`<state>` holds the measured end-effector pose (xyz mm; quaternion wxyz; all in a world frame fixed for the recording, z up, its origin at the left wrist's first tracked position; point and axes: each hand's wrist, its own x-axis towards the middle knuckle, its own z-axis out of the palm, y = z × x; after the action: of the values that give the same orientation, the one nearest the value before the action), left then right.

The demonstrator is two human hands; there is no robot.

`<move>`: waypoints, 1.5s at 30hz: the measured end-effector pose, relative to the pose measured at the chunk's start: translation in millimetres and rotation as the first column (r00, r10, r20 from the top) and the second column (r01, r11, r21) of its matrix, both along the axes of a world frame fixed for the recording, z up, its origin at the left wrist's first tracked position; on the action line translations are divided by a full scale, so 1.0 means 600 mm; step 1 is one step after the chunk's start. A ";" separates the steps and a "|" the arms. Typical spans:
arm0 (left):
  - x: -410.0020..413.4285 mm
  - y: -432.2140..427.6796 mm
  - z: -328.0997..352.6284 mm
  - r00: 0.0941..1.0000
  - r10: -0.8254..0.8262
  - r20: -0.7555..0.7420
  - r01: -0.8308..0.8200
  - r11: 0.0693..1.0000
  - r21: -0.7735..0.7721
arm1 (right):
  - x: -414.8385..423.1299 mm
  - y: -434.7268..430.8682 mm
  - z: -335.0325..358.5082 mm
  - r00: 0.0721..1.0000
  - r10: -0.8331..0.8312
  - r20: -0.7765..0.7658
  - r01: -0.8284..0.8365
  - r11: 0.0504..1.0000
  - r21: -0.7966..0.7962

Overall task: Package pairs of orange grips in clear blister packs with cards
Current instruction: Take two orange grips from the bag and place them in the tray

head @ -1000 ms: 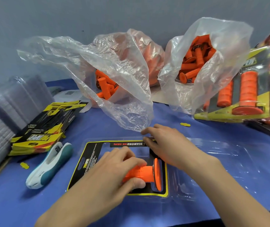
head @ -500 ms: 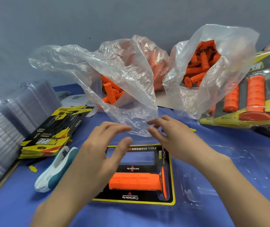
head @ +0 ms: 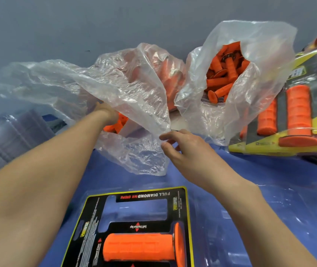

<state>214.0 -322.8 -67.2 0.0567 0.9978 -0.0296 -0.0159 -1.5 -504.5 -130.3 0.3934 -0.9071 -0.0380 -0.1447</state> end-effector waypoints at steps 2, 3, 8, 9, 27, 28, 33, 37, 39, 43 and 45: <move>0.028 0.001 -0.015 0.999 -0.037 0.024 0.037 0.999 0.012 | 0.002 -0.003 -0.002 1.000 0.001 0.006 -0.001 1.000 -0.018; 0.036 0.003 -0.022 0.999 -0.041 0.029 0.042 0.999 -0.020 | 0.003 -0.004 -0.003 1.000 0.002 0.006 -0.002 1.000 -0.025; 0.037 -0.002 -0.037 0.973 0.053 0.226 -0.011 0.983 -0.184 | 0.005 -0.008 0.000 1.000 0.004 0.022 -0.003 1.000 -0.028; 0.028 -0.001 -0.032 0.963 0.085 0.254 -0.023 0.971 -0.239 | 0.003 -0.006 0.002 0.999 0.004 0.032 -0.003 1.000 -0.017; -0.382 0.027 0.019 0.943 -0.176 0.281 0.324 0.311 -0.893 | -0.075 0.107 0.053 0.947 0.304 0.101 -0.310 0.788 0.532; -0.385 0.028 0.010 0.951 -0.158 0.264 0.300 0.289 -0.909 | -0.075 0.107 0.050 0.952 0.301 0.048 -0.268 0.750 0.605; -0.424 0.051 -0.035 0.900 -0.265 0.346 0.418 0.299 -0.857 | -0.068 0.078 0.039 0.934 0.303 -0.192 0.024 0.481 0.877; -0.453 0.033 -0.050 0.858 -0.353 0.373 0.506 0.465 -0.726 | -0.068 0.066 0.037 0.928 0.350 -0.128 -0.003 0.351 0.936; -0.460 0.023 -0.049 0.857 -0.287 0.427 0.514 0.500 -0.697 | -0.068 0.071 0.037 0.942 0.309 -0.130 0.014 0.350 0.937; -0.465 0.026 -0.051 0.876 -0.213 0.432 0.477 0.504 -0.720 | -0.069 0.086 0.040 0.969 0.199 -0.150 0.054 0.417 0.907; -0.466 0.033 -0.050 0.875 -0.212 0.436 0.480 0.507 -0.716 | -0.069 0.088 0.039 0.974 0.172 -0.147 0.054 0.456 0.888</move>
<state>-65.4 -303.2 -97.3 0.4935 0.8241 -0.2427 0.1356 -42.9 -451.7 -107.1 0.8142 -0.5773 0.0540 -0.0301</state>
